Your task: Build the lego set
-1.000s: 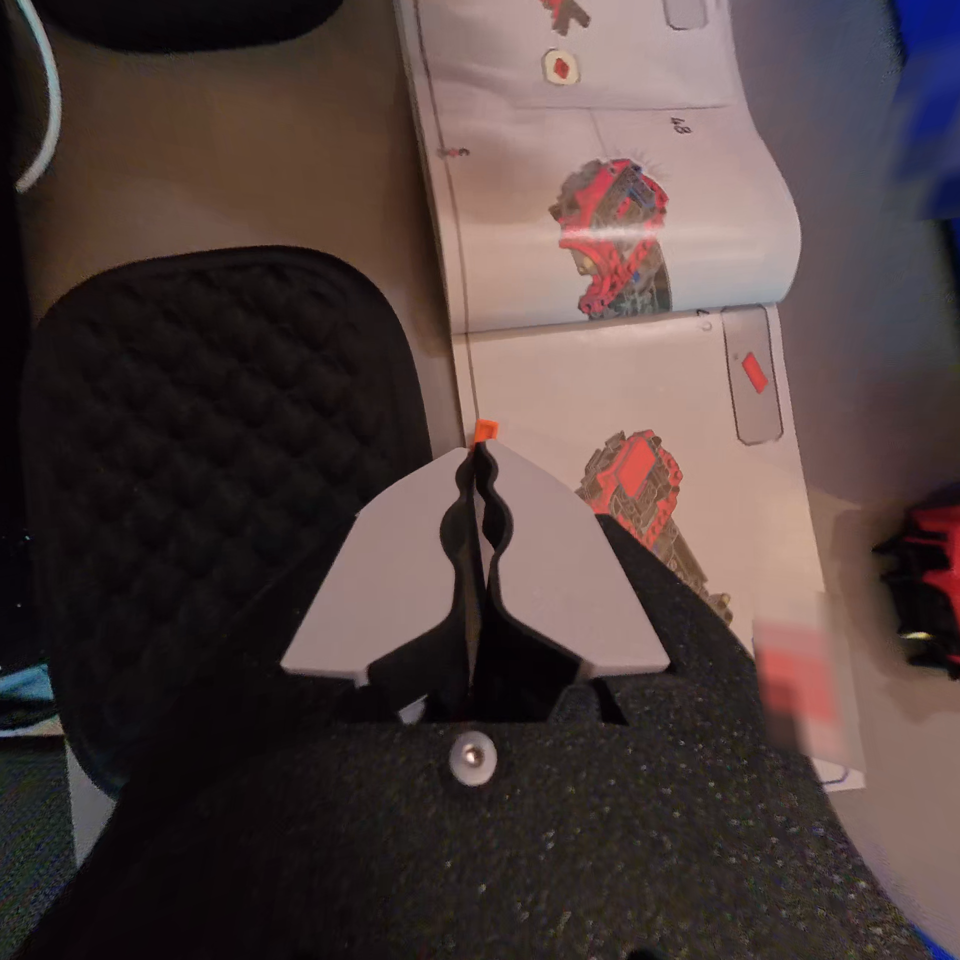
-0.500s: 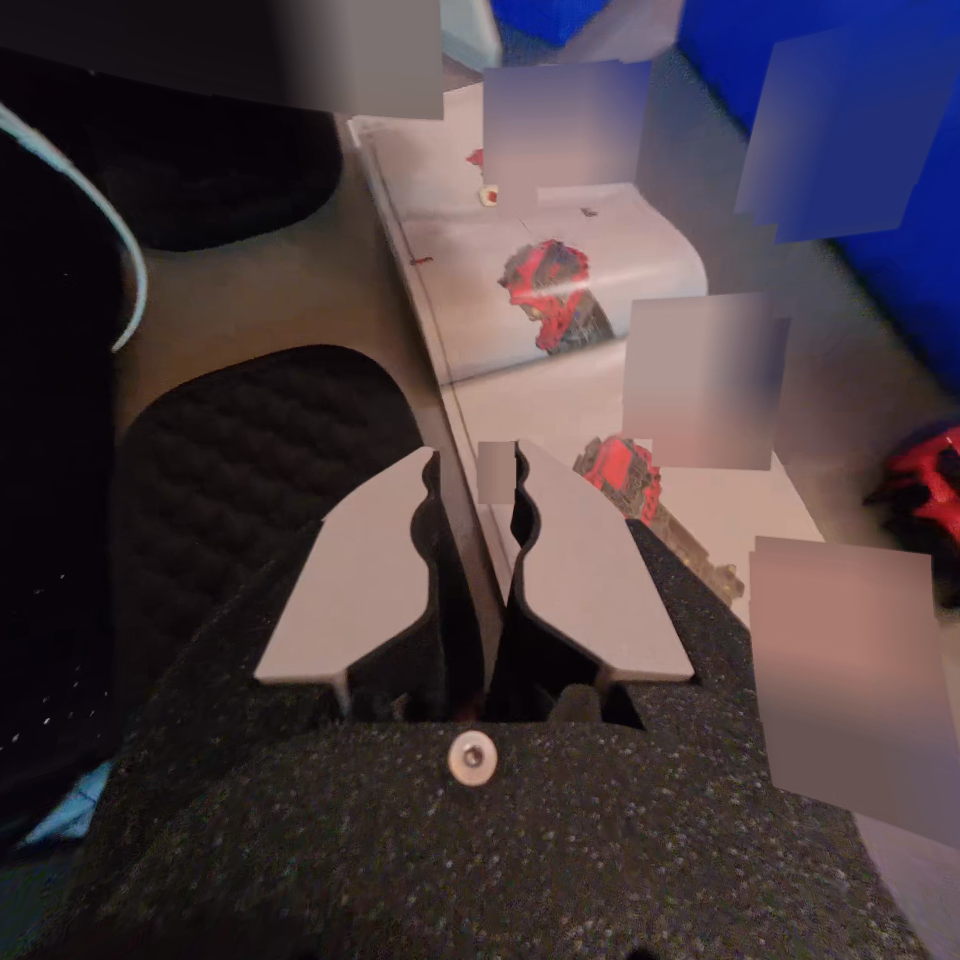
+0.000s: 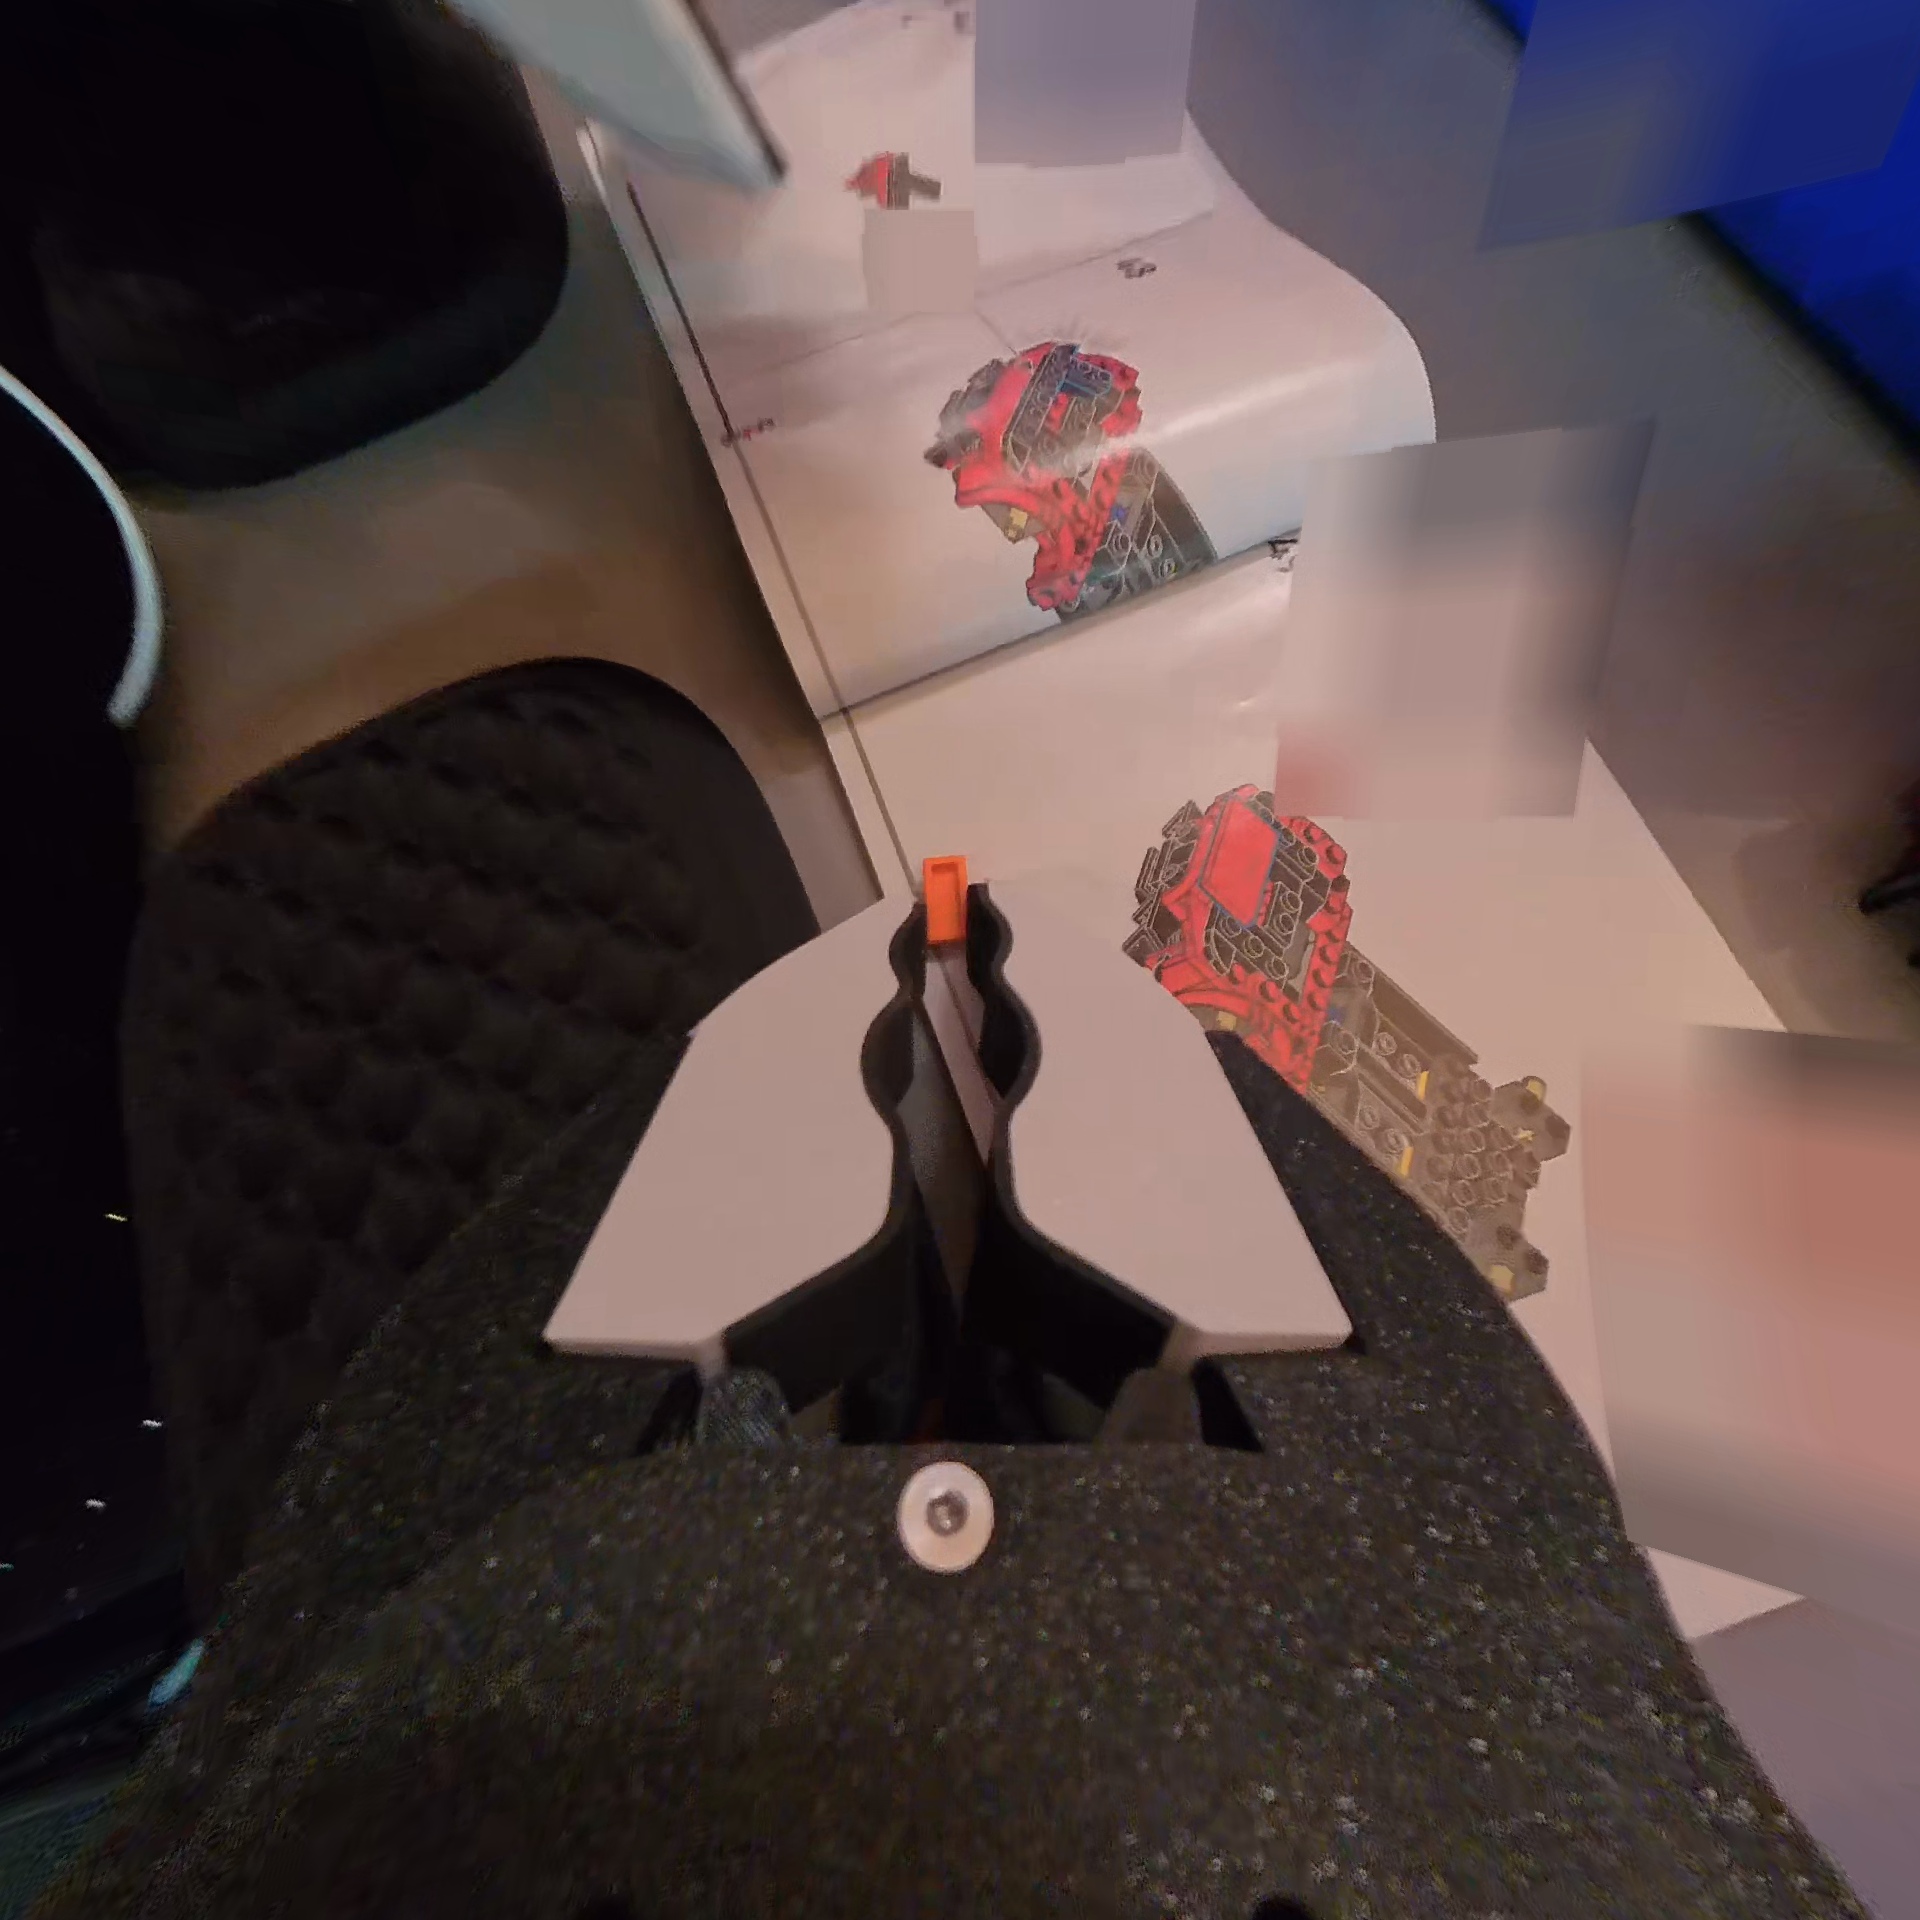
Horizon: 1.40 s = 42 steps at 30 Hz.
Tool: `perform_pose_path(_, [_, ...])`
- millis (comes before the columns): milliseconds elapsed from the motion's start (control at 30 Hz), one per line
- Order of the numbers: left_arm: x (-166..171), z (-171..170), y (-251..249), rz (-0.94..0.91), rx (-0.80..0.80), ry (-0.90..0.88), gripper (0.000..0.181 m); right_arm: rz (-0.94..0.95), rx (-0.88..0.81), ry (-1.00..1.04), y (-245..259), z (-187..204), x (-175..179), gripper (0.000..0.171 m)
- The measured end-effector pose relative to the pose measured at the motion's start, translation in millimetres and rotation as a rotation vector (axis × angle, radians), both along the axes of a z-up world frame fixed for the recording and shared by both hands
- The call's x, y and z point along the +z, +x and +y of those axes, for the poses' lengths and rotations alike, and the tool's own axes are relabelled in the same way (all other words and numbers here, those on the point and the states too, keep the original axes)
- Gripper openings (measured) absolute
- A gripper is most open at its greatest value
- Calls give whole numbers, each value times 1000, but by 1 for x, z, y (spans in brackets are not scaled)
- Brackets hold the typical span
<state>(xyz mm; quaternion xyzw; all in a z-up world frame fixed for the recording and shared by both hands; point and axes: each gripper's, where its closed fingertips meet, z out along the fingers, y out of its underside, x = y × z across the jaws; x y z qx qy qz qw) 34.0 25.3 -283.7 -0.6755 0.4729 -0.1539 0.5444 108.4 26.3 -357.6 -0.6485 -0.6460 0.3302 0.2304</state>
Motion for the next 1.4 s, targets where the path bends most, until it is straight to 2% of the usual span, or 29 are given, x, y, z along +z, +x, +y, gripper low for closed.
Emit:
perform_pose_path(100, [0, -8, 9, 36, -103, 78, 27, 139, -52, -243, -9, -3, 27, 7])
perform_pose_path(167, [10, -12, 18, 18, -177, 131, 27, 250, -68, -541, -18, -5, 60, 7])
perform_pose_path(267, [35, -6, 25, -100, -195, 129, 24, 354, -27, -905, -26, -4, 105, 7])
perform_pose_path(367, [55, -2, 31, -212, -228, 85, 20, 354, 50, -1161, -31, -7, 129, 7])
perform_pose_path(467, [65, -5, 34, -246, -280, 91, 19, 302, 96, -1265, -37, -12, 132, 7])
perform_pose_path(633, [58, -15, 39, -211, -378, 67, 16, 233, 135, -1298, -42, -17, 130, 7])
perform_pose_path(767, [55, -15, 42, -216, -385, 57, 5, 191, 152, -1309, -42, -22, 127, 7])
perform_pose_path(900, [59, -13, 38, -353, -361, -111, 2, 244, 135, -1304, -46, -16, 135, 4])
perform_pose_path(967, [68, -10, 33, -545, -333, -281, 1, 341, 137, -1248, -48, -7, 147, 14])
perform_pose_path(1000, [74, -7, 28, -668, -316, -386, 2, 390, 130, -1144, -50, -2, 149, 20])
perform_pose_path(1067, [87, 1, 16, -940, -296, -604, 2, 525, 123, -853, -54, 8, 158, 26])
perform_pose_path(1133, [90, 10, 4, -1130, -262, -763, 1, 617, 111, -491, -58, 15, 166, 27])
perform_pose_path(1200, [87, 14, 0, -1204, -222, -820, 1, 616, 120, -81, -63, 18, 165, 26])
perform_pose_path(1267, [90, 13, -3, -1263, -216, -854, 1, 595, 165, 183, -68, 13, 166, 24])
perform_pose_path(1400, [90, 8, 1, -1253, -215, -878, 1, 558, 225, 292, -77, 4, 167, 17])
